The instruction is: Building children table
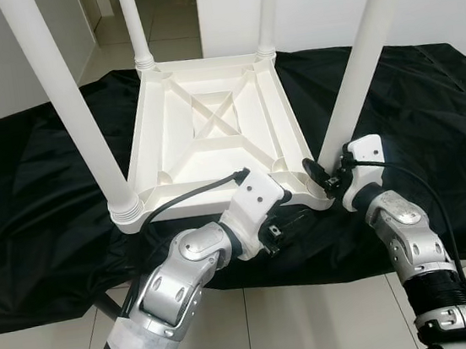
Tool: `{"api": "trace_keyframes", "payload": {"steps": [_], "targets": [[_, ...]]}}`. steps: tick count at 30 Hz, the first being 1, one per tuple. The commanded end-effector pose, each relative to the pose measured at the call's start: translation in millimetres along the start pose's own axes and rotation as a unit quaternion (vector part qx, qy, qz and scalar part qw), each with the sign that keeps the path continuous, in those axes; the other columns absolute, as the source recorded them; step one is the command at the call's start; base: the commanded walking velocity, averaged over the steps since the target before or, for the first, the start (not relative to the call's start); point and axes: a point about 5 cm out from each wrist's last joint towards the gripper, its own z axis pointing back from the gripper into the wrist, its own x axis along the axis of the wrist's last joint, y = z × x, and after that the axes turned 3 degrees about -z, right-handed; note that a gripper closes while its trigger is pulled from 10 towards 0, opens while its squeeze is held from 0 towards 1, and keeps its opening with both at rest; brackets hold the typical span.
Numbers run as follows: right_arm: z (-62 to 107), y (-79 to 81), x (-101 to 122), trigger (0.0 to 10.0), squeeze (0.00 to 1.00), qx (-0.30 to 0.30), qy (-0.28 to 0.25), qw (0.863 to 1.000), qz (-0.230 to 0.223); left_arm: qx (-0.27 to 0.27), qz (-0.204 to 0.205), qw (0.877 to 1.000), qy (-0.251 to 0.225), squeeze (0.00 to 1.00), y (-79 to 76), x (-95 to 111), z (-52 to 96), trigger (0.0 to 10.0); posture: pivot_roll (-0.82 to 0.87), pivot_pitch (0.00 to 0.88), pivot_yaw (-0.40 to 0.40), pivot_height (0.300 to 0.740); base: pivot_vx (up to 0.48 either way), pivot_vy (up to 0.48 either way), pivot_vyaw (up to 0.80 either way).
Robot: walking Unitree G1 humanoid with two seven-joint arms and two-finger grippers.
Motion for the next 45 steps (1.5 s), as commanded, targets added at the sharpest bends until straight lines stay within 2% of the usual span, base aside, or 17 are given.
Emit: {"api": "trace_keyframes", "payload": {"steps": [1,4,8,14,15,16,17,23,26,29,30,31,35,37,39,44,45], "targets": [[6.6,2.4,-15,10.0,0.0,-0.059,0.033,0.997,-0.027,-0.04,-0.002,0.999,-0.008,0.0,-2.1,2,-2.2,10.0,-0.07,0.0,0.02,0.74,0.0,0.0,0.0],[10.9,9.5,-16,10.0,0.0,-0.114,0.031,0.992,-0.039,-0.039,-0.001,0.999,-0.01,0.0,-1.6,2,-2.7,10.0,-0.07,0.0,0.02,0.74,0.0,0.0,0.0],[14.4,32.8,-14,10.0,0.0,-0.18,0.014,0.982,-0.061,-0.033,0.0,0.999,-0.013,0.0,-0.3,3,-3.4,10.0,-0.06,0.0,0.007,0.74,0.0,0.0,0.0],[14.7,43.7,-13,10.0,0.0,-0.195,0.015,0.977,-0.079,-0.024,0.008,1.0,-0.014,0.0,0.3,3,-3.8,10.0,-0.05,0.0,0.0,0.74,0.0,0.0,0.0],[14.1,43.6,-12,10.0,0.62,-0.19,0.013,0.979,-0.079,-0.023,0.008,1.0,-0.013,0.0,0.2,2,-3.5,10.0,-0.05,0.0,-0.003,0.74,0.0,0.0,0.0],[14.1,43.6,-12,10.0,0.62,-0.19,0.013,0.979,-0.079,-0.023,0.008,1.0,-0.013,0.0,0.2,2,-3.5,10.0,-0.05,0.0,-0.003,0.74,0.0,0.0,0.0],[13.7,42.7,-10,10.0,1.0,-0.182,0.009,0.98,-0.085,-0.023,0.007,1.0,-0.014,0.0,0.2,2,-3.1,10.0,-0.05,0.0,-0.003,0.74,0.0,0.0,0.0],[15.8,34.3,4,10.0,1.0,-0.171,-0.017,0.982,-0.082,-0.023,0.005,1.0,-0.018,0.0,1.3,3,-2.5,10.0,-0.04,0.0,-0.005,0.74,0.0,0.0,0.0],[17.0,26.8,6,10.0,1.0,-0.15,-0.019,0.985,-0.085,-0.021,0.004,1.0,-0.019,0.0,1.6,4,-2.6,10.0,-0.04,0.0,-0.005,0.74,0.0,0.0,0.0],[17.2,23.9,6,10.0,1.0,-0.103,-0.019,0.992,-0.073,-0.022,0.004,1.0,-0.018,0.0,1.6,4,-2.6,10.0,-0.04,0.0,-0.003,0.74,0.0,0.0,0.0],[18.4,19.0,7,10.0,0.0,-0.072,-0.023,0.996,-0.051,-0.022,0.004,1.0,-0.017,0.0,1.8,4,-2.4,10.0,-0.05,0.0,0.0,0.74,0.0,0.0,0.0],[18.4,19.0,7,10.0,0.0,-0.072,-0.023,0.996,-0.051,-0.022,0.004,1.0,-0.017,0.0,1.8,4,-2.4,10.0,-0.05,0.0,0.0,0.74,0.0,0.0,0.0],[19.0,8.1,10,10.0,0.0,0.013,-0.022,1.0,-0.019,-0.024,0.001,1.0,-0.017,0.0,2.5,4,-2.3,10.0,-0.05,0.0,0.002,0.74,0.0,0.0,0.0],[18.9,7.4,10,10.0,0.0,0.02,-0.019,0.999,-0.016,-0.024,0.001,1.0,-0.017,0.0,2.7,4,-2.3,10.0,-0.05,0.0,0.002,0.74,0.0,0.0,0.0],[15.4,-0.6,8,10.0,0.0,0.07,-0.01,0.997,0.023,-0.024,0.0,1.0,-0.019,0.0,3.4,6,-2.9,10.0,-0.05,0.0,0.01,0.74,0.0,0.0,0.0],[12.5,-6.1,6,10.0,0.0,0.112,0.006,0.993,0.046,-0.024,-0.001,0.999,-0.021,0.0,4.0,7,-3.6,10.0,-0.05,0.0,0.015,0.74,0.0,0.0,0.0],[10.0,-7.5,4,10.0,0.0,0.133,0.016,0.989,0.064,-0.025,-0.001,0.999,-0.022,0.0,4.6,7,-4.0,10.0,-0.06,0.0,0.018,0.74,0.0,0.0,0.0]]}}
